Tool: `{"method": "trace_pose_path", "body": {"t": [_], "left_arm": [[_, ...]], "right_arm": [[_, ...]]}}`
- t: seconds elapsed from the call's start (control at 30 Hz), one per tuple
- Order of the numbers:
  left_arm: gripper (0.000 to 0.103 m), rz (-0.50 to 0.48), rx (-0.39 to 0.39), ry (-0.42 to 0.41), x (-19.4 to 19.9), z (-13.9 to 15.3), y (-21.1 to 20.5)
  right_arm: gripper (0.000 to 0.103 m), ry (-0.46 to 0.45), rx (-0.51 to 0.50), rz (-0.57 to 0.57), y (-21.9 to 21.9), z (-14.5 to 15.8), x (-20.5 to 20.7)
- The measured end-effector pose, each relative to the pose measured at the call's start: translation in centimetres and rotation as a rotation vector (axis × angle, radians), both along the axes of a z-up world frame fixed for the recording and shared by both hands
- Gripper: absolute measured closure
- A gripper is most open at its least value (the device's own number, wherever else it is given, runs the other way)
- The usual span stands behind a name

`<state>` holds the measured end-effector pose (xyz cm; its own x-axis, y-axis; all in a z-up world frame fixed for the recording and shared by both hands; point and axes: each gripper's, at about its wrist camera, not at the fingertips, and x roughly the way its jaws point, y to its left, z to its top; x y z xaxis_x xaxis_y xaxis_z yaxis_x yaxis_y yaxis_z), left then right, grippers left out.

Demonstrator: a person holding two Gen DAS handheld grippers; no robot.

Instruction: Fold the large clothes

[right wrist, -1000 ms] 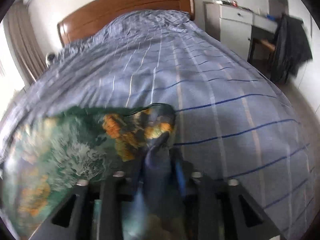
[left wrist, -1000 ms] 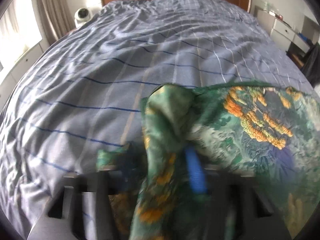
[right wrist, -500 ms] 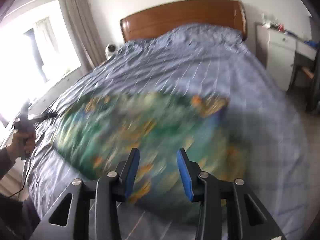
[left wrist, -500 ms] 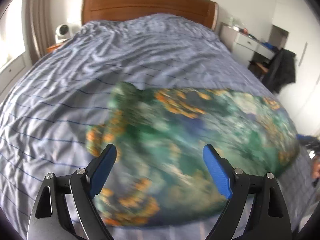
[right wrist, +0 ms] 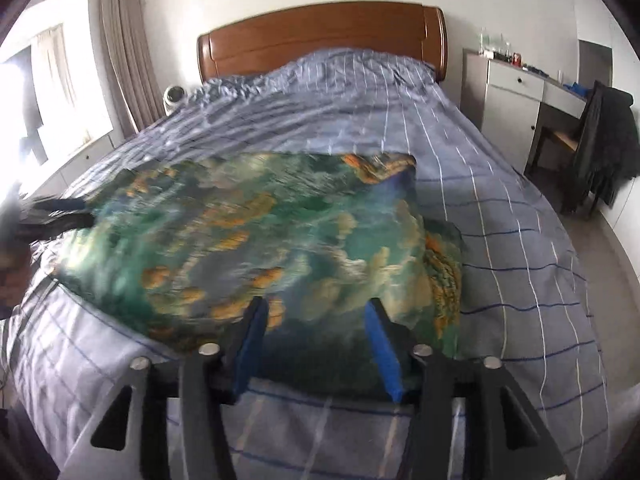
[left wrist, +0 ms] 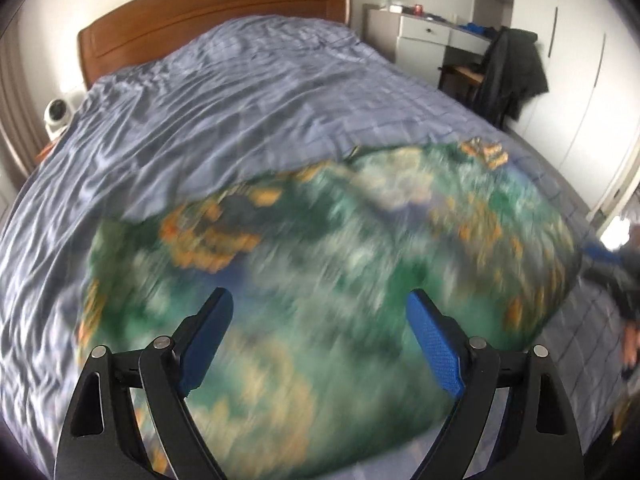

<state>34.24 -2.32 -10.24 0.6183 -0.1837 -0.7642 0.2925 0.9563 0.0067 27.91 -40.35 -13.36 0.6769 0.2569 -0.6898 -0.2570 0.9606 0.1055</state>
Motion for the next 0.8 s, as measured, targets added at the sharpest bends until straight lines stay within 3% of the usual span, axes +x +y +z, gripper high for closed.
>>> {"method": "trace_pose_path", "body": {"t": [0.2, 0.33, 0.5, 0.8], "left_arm": [[0.014, 0.037, 0.015, 0.020, 6.8, 0.5, -3.3], [0.014, 0.036, 0.054, 0.056, 8.7, -1.5, -4.9], [0.014, -0.055, 0.139, 0.099, 6.5, -4.8, -7.3], [0.012, -0.148, 0.171, 0.030, -1.5, -5.0, -8.4]], "right_arm": [[0.047, -0.012, 0.093, 0.021, 1.6, 1.6, -4.7], [0.046, 0.010, 0.148, 0.043, 2.0, 1.4, -7.7], [0.046, 0.041, 0.133, 0.060, 2.3, 0.7, -10.4], [0.046, 0.099, 0.169, -0.006, 0.4, -1.0, -11.1]]}}
